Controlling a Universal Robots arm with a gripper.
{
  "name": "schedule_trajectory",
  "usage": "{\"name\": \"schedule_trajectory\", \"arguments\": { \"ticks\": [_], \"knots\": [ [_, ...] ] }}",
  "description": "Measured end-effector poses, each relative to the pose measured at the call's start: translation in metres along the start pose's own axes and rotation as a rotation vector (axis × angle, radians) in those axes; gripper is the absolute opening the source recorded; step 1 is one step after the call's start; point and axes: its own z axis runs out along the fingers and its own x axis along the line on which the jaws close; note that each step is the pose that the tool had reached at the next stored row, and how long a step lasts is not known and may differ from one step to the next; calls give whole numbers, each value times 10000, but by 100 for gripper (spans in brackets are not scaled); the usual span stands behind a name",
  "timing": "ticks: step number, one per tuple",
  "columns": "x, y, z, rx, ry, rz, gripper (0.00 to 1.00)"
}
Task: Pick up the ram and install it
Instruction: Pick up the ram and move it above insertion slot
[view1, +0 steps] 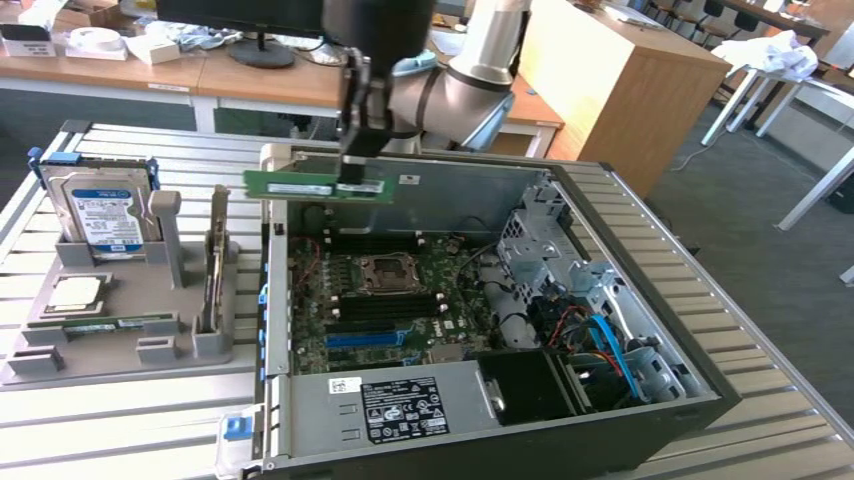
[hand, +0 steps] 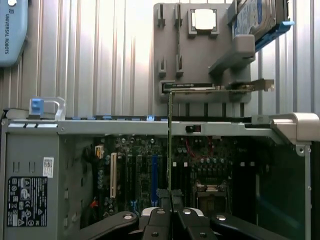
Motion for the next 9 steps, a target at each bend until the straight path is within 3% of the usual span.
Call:
{"name": "schedule_trajectory", "arguments": {
  "ticks": [9],
  "knots": [
    [-2, -361, -14, 0, 0, 0, 11]
  ]
}}
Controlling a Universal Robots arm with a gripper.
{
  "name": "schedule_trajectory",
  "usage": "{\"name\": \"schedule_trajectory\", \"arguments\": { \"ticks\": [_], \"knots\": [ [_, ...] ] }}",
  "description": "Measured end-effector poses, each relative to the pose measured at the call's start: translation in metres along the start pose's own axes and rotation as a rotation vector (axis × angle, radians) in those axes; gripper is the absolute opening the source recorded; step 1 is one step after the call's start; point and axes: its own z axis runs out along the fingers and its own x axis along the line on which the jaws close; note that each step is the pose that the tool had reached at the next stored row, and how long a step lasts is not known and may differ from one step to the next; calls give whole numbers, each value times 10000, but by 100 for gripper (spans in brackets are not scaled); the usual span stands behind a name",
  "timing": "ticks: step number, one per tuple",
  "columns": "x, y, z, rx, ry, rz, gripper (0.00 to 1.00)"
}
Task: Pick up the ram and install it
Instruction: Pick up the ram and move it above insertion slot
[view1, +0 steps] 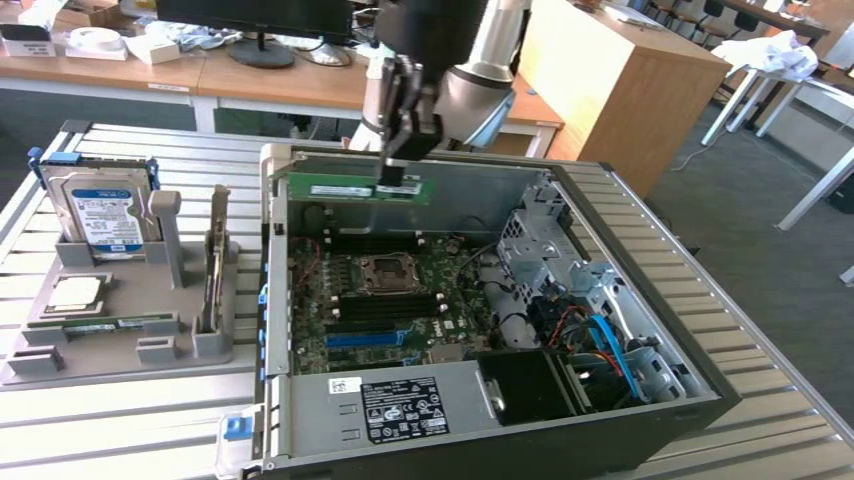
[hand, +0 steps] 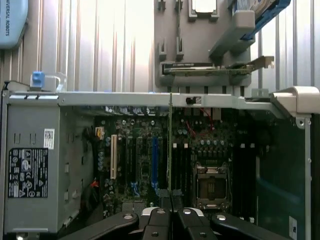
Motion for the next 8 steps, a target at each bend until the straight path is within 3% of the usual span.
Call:
{"name": "schedule_trajectory", "arguments": {
  "ticks": [8],
  "knots": [
    [-2, -281, -11, 0, 0, 0, 11]
  ]
}}
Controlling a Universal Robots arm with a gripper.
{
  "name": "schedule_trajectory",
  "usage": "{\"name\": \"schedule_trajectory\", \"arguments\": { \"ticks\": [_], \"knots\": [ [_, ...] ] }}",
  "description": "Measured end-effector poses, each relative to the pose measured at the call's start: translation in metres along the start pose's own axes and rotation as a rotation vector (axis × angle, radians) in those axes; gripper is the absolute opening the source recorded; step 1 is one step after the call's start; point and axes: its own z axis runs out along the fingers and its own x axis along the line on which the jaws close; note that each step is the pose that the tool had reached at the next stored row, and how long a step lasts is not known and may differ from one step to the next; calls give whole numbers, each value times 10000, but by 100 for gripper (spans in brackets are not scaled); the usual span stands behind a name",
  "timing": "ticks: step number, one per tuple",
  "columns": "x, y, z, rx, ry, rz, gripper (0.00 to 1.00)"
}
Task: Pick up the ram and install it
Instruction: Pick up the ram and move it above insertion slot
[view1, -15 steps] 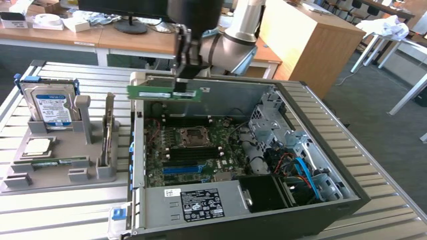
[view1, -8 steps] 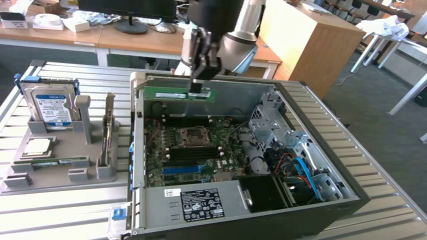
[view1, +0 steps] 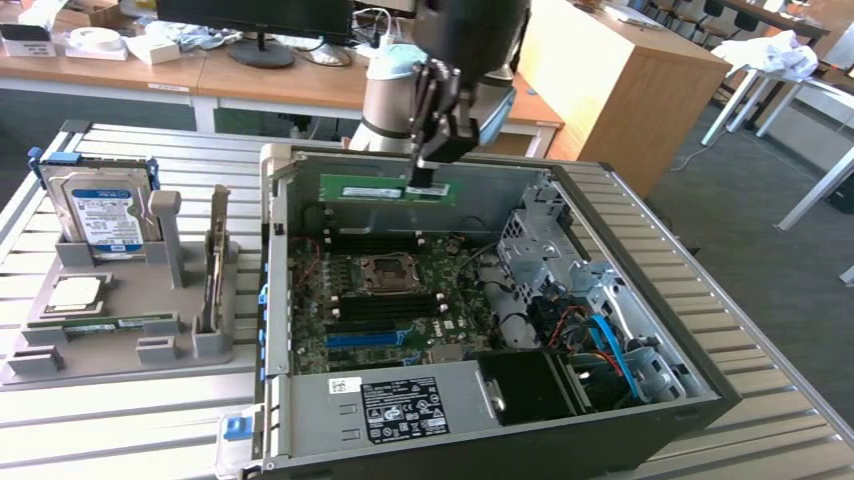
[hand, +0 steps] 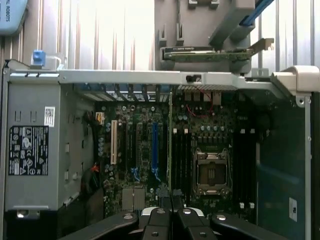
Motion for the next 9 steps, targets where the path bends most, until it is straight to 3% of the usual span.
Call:
{"name": "schedule_trajectory", "arguments": {
  "ticks": [5, 9],
  "knots": [
    [-1, -160, -6, 0, 0, 0, 11],
    [-1, -184, -7, 0, -1, 4, 11]
  ]
}}
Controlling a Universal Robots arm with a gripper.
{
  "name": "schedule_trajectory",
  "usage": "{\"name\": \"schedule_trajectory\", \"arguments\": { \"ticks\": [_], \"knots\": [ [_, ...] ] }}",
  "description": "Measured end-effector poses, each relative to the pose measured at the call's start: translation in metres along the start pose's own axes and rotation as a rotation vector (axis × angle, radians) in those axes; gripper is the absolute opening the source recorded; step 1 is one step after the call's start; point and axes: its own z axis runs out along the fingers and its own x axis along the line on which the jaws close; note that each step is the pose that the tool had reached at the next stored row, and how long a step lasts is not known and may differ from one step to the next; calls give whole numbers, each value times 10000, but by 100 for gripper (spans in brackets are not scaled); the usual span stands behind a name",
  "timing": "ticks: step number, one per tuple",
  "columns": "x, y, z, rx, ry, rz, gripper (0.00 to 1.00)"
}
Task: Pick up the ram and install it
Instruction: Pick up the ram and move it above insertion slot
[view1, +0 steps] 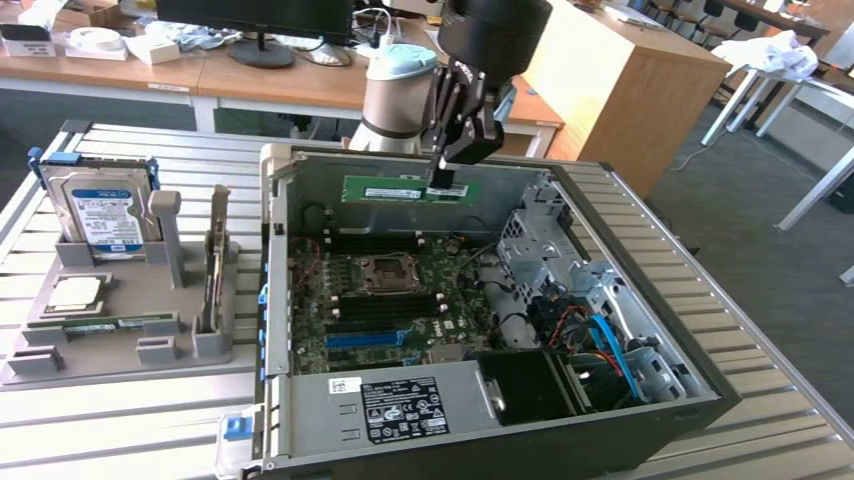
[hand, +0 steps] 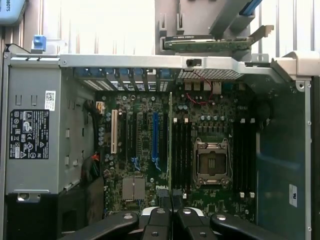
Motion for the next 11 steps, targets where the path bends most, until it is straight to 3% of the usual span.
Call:
{"name": "schedule_trajectory", "arguments": {
  "ticks": [4, 11],
  "knots": [
    [-11, -2, 0, 0, 0, -1, 11],
    [-121, -10, 7, 1, 1, -1, 11]
  ]
}}
